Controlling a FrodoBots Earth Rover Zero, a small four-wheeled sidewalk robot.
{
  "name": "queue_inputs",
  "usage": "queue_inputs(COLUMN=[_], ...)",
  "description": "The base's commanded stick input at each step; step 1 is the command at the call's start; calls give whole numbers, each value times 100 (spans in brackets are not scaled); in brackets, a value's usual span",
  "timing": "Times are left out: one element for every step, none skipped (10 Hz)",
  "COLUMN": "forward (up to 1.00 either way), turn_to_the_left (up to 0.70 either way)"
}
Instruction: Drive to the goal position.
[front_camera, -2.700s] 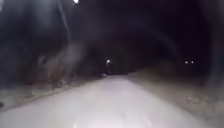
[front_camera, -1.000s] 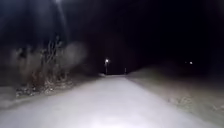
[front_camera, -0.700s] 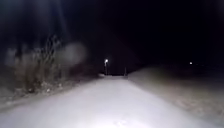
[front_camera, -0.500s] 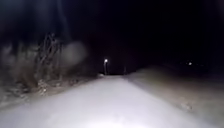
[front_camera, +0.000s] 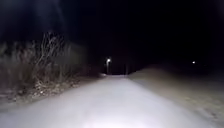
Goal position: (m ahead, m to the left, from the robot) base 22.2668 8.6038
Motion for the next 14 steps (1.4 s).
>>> queue_inputs(forward=[70, 70, 70, 70, 70, 70, 70, 70, 70, 70, 70, 70, 70, 70], turn_to_the_left=[0, 0, 0, 0, 0, 0, 0, 0, 0, 0, 0, 0, 0, 0])
